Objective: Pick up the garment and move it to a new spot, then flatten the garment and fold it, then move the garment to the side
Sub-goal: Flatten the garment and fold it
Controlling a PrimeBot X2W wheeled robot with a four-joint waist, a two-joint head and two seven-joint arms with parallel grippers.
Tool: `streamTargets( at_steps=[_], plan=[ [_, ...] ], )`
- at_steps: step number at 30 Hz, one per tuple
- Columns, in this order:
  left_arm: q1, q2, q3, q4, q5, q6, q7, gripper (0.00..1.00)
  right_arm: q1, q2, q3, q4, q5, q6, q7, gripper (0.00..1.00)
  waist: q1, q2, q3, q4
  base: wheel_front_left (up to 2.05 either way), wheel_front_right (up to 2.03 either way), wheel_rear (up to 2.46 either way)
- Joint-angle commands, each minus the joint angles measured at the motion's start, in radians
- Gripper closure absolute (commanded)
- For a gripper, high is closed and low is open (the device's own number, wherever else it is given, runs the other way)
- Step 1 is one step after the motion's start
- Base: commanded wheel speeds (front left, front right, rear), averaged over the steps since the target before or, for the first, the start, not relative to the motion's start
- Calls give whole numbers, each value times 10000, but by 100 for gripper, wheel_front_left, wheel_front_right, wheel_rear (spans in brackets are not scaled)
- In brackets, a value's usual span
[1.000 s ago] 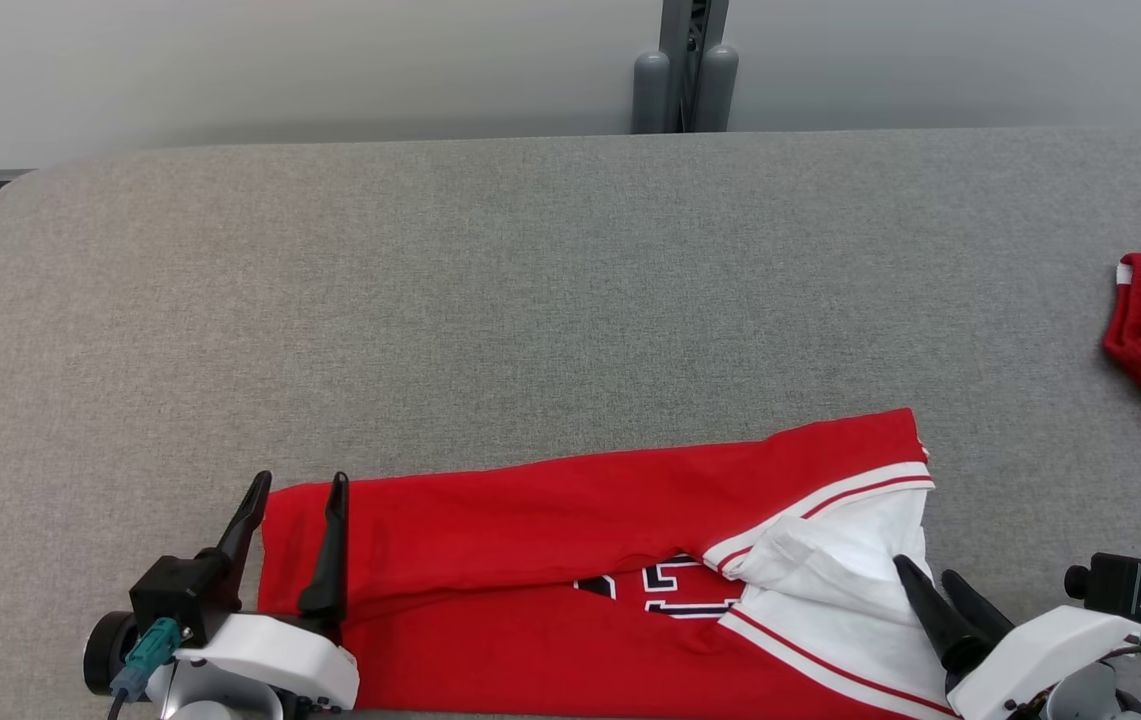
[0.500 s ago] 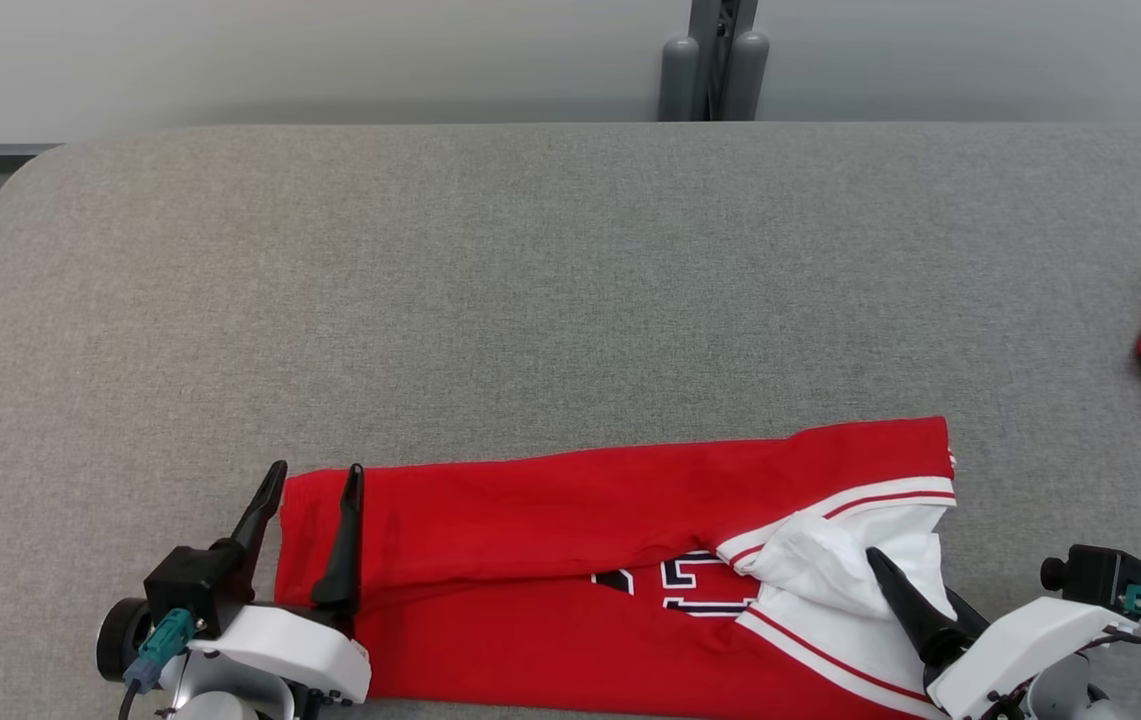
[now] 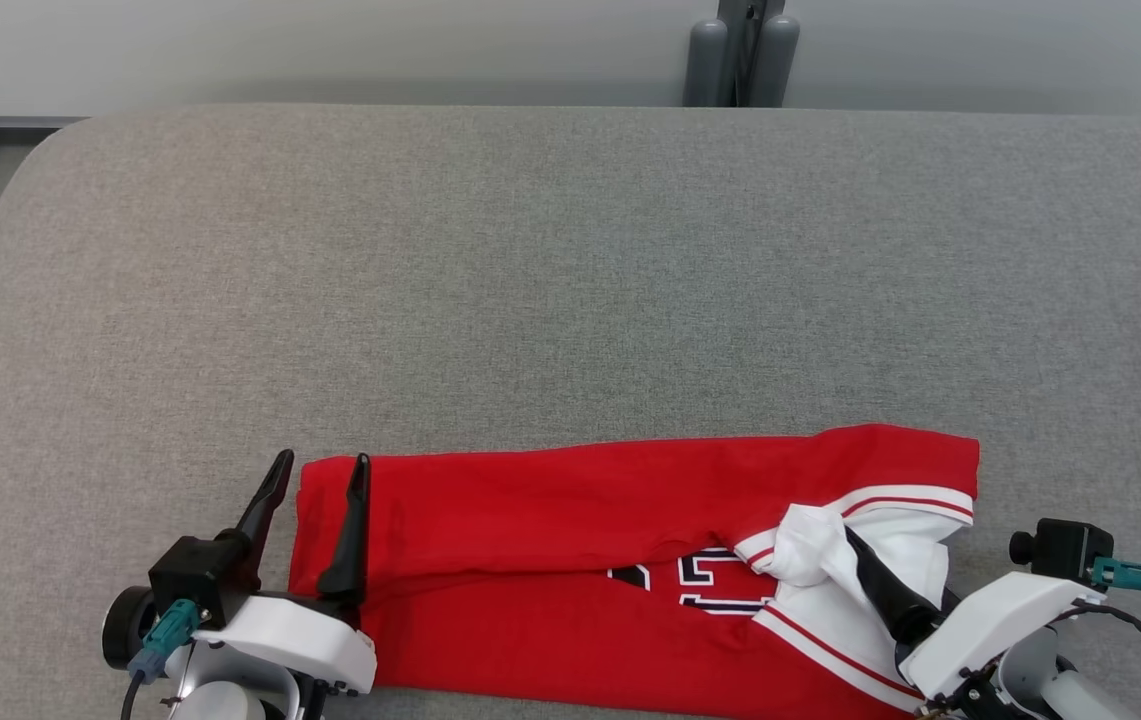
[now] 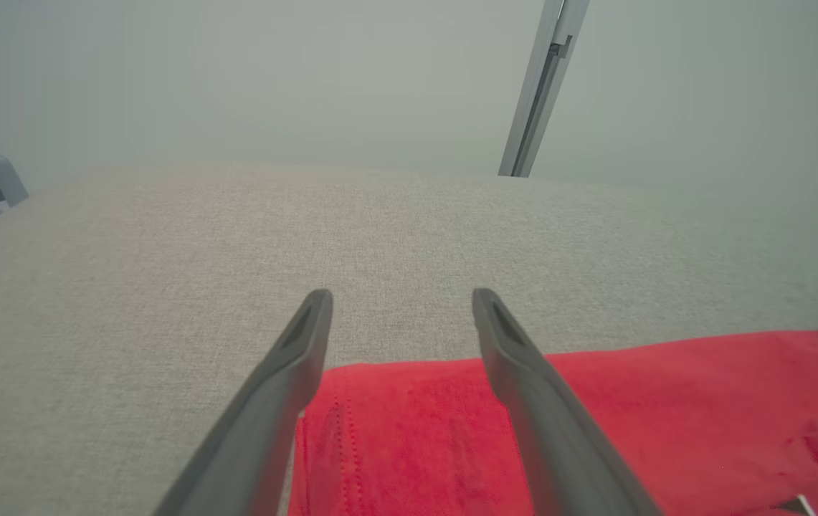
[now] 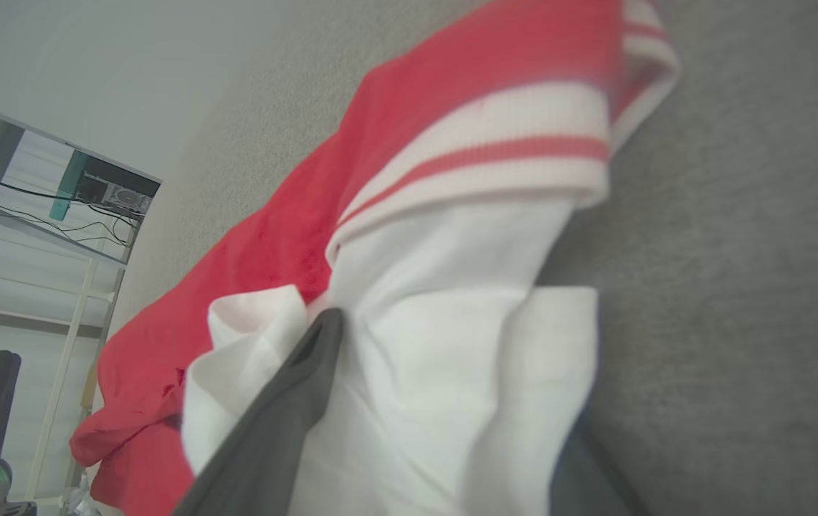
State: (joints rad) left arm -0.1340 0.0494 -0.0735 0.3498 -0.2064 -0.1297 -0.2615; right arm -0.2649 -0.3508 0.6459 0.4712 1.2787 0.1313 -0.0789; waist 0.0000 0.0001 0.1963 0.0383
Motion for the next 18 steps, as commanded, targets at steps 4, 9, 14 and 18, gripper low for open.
streamTargets(
  at_steps=[4,9,14,18],
  plan=[
    [-201,35,-11,-21,-39,-18,-36,0,-84,542,855,357,377,-3,74,0,0,-1,59,127,0,0,0],
    [-201,34,-53,5,-72,-18,-36,0,-231,622,1200,477,536,-2,-31,0,0,-1,57,206,0,0,0],
    [-155,34,-24,41,-99,-18,-36,0,-336,464,1380,729,759,-2,-294,0,0,-1,0,288,0,0,0],
    [-98,36,14,56,-108,-18,-36,0,-394,213,1283,1120,947,-42,-650,0,0,-1,-56,296,0,0,0]
  ],
)
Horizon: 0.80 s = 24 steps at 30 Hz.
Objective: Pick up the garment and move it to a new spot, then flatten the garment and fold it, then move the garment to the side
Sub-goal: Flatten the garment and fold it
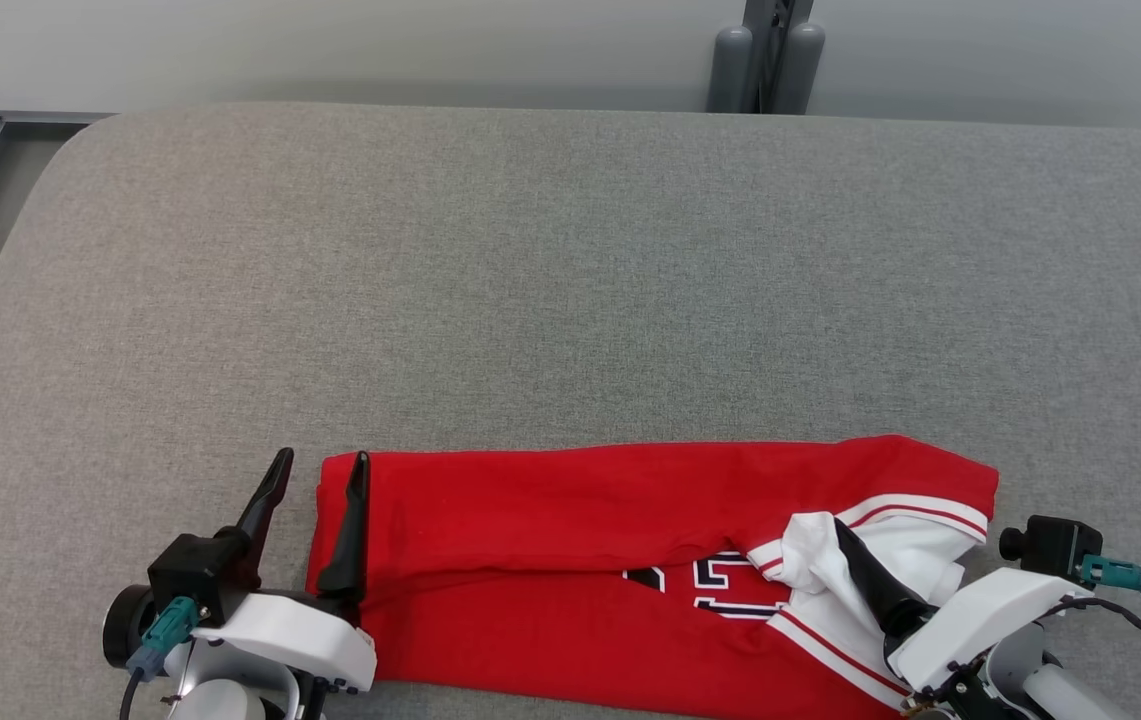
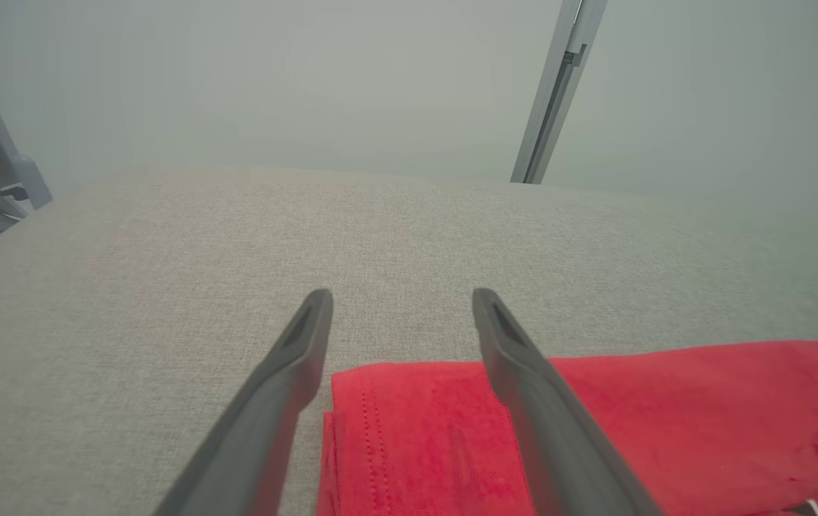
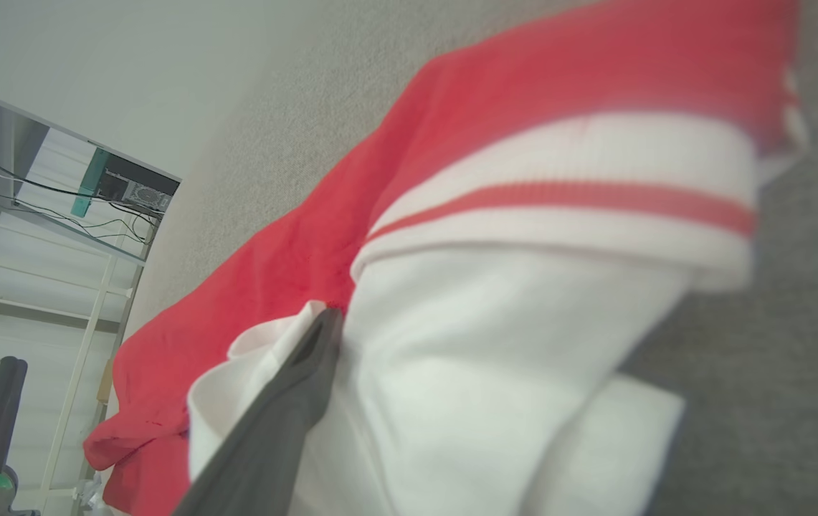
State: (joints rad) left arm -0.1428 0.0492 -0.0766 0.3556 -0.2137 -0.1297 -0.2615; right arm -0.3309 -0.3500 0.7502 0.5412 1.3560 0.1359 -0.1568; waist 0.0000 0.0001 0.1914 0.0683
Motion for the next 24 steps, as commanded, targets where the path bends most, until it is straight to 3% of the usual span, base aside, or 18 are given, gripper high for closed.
streamTargets(
  at_steps=[1,10,11,12,13,24],
  plan=[
    [7,36,59,-6,-45,-18,-36,0,261,174,206,465,242,-91,62,0,0,-1,-20,-13,0,0,0],
    [51,36,12,40,-55,-19,-36,0,83,79,317,903,487,-102,-260,0,0,-1,-152,-77,0,0,0],
    [53,36,14,43,-47,-19,-36,0,78,90,332,950,519,-108,-266,26,0,-1,-165,-78,0,0,0],
    [56,38,23,41,-37,-19,-36,0,64,105,351,993,567,-108,-272,69,0,-1,-174,-79,0,0,0],
    [65,38,43,39,-23,-19,-36,0,47,117,371,1027,580,-108,-278,100,0,-1,-183,-83,0,0,0],
    [81,38,58,63,26,-19,-36,0,-637,-218,572,1780,271,-96,-520,100,0,-1,-279,-123,0,0,0]
  ],
)
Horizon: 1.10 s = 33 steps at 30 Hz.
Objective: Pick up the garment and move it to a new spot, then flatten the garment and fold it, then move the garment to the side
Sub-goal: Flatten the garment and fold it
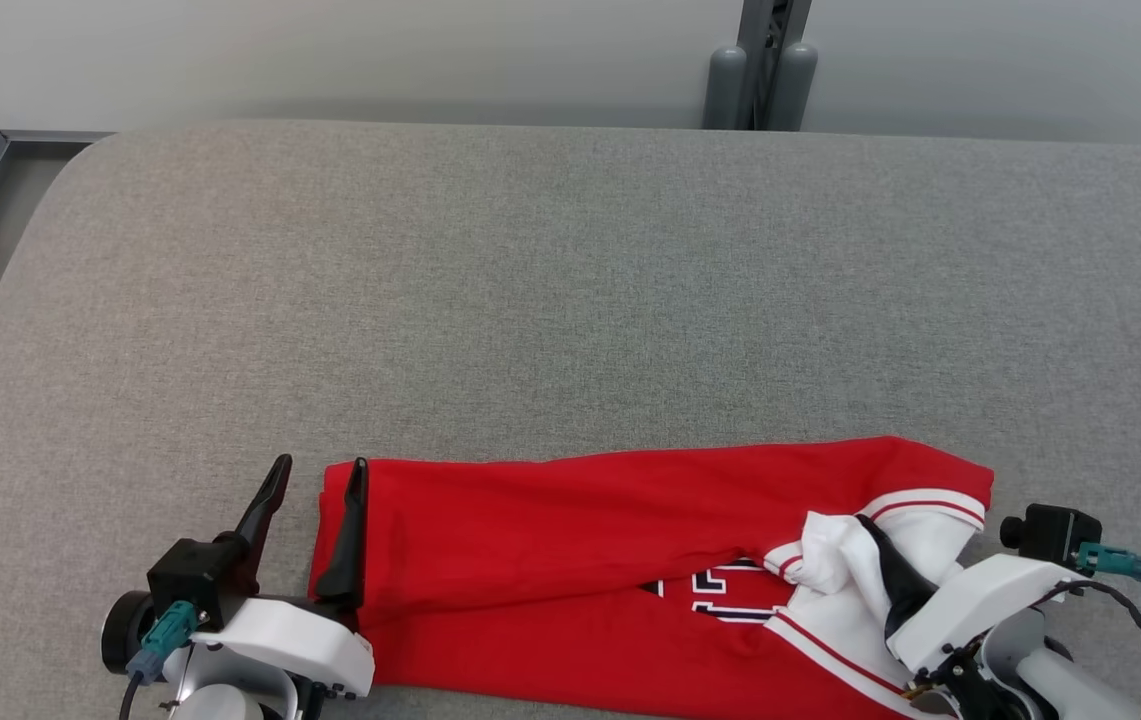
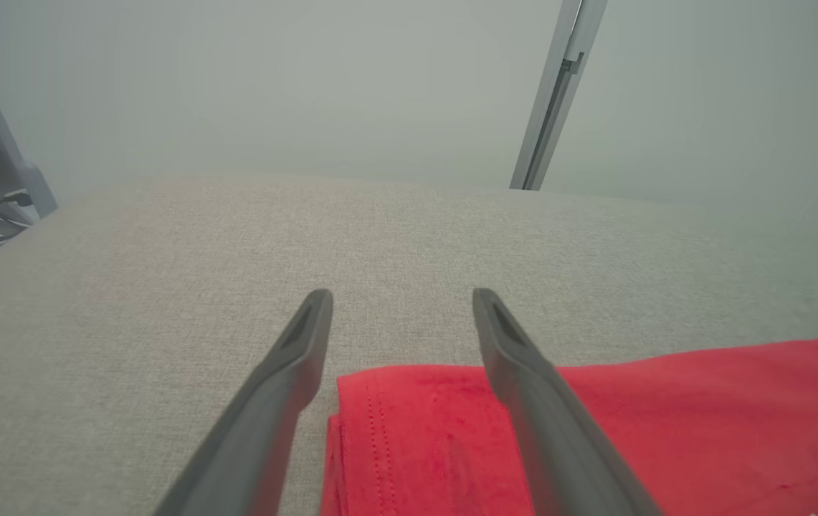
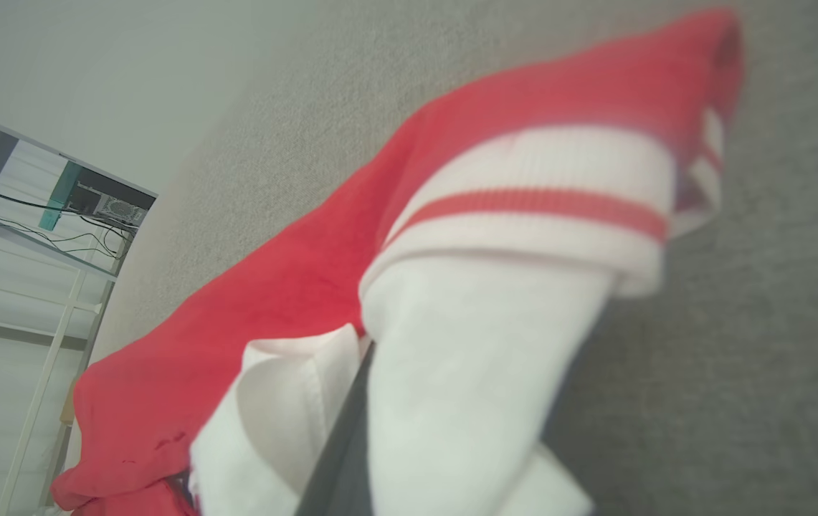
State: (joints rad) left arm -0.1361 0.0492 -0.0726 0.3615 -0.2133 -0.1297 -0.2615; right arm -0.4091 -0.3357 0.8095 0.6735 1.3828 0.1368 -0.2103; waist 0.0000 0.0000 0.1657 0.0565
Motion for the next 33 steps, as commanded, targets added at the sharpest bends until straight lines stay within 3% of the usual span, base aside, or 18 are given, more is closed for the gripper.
streamTargets(
  at_steps=[1,8,21,33],
  plan=[
    [30,38,20,11,16,-19,-36,0,52,-462,-20,527,-32,-107,14,100,0,0,-55,-9,0,0,0],
    [179,38,78,39,-45,-19,-36,0,-583,-891,175,836,-328,-95,245,100,0,0,-291,-58,0,0,0],
    [326,39,4,2,-262,-19,-36,0,-1973,-2301,769,2177,-1279,-79,1365,100,0,0,-601,1,0,0,0],
    [541,38,21,59,-453,49,-36,0,-2517,-2083,1238,2647,-1794,-72,1930,100,0,0,-917,48,0,0,0]
  ],
)
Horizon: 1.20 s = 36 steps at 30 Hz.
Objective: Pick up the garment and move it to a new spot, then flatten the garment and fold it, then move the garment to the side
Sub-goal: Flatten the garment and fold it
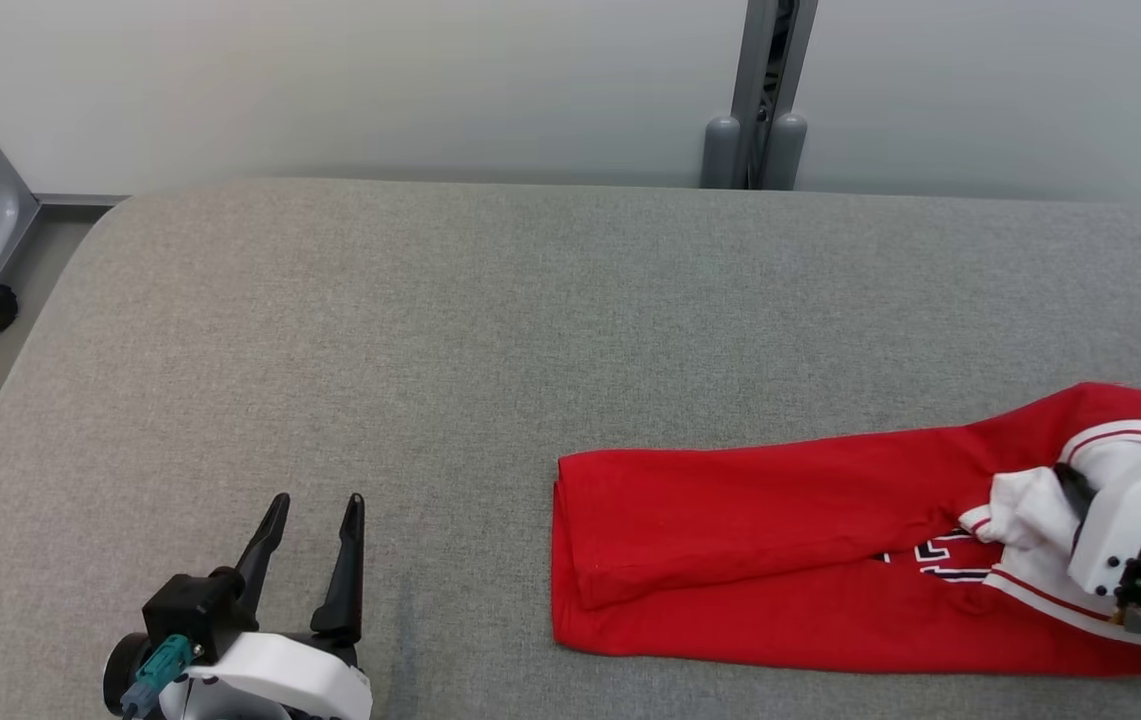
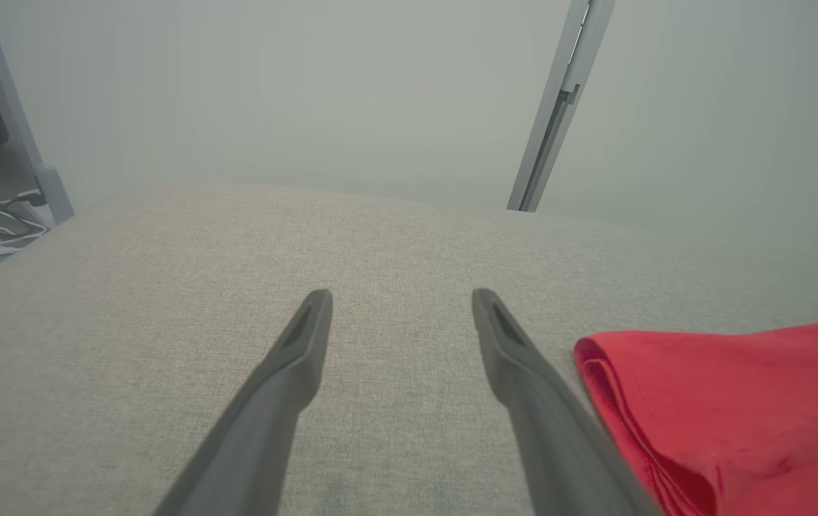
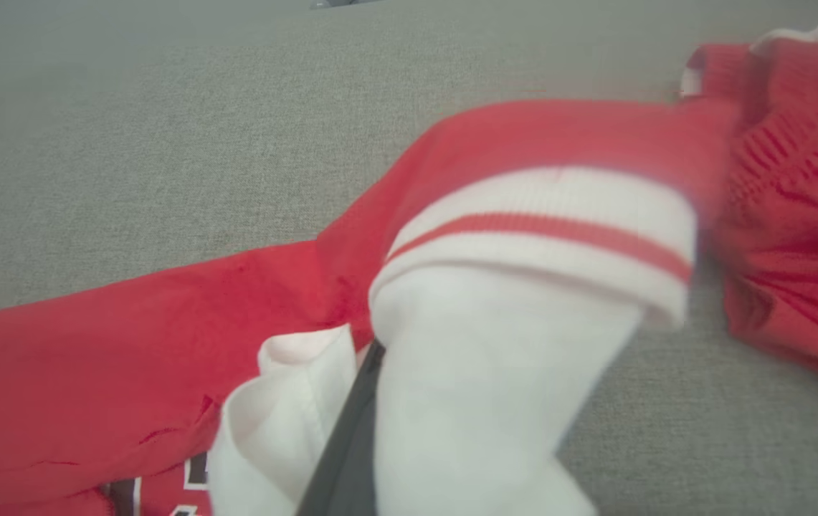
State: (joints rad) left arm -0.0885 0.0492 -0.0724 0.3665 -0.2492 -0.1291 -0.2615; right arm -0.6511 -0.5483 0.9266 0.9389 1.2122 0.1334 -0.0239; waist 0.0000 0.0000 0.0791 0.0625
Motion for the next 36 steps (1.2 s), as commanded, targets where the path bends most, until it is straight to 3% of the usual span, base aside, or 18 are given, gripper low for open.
streamTargets(
  at_steps=[1,16,26,36],
  plan=[
    [84,37,13,9,-104,45,-36,0,-113,99,85,-51,-66,-23,154,100,0,0,-86,-24,0,0,0],
    [462,37,-56,-13,-460,239,-36,0,-351,556,244,-847,-420,-23,1337,100,0,0,-618,-414,0,0,0],
    [543,39,-280,-80,-902,410,-36,0,-200,989,-378,-1592,-440,-23,2115,100,0,0,-834,-539,0,0,0],
    [562,41,-224,-79,-976,479,-36,0,236,2113,-1285,-1734,-657,-22,2443,100,0,0,-873,-462,0,0,0]
  ],
)
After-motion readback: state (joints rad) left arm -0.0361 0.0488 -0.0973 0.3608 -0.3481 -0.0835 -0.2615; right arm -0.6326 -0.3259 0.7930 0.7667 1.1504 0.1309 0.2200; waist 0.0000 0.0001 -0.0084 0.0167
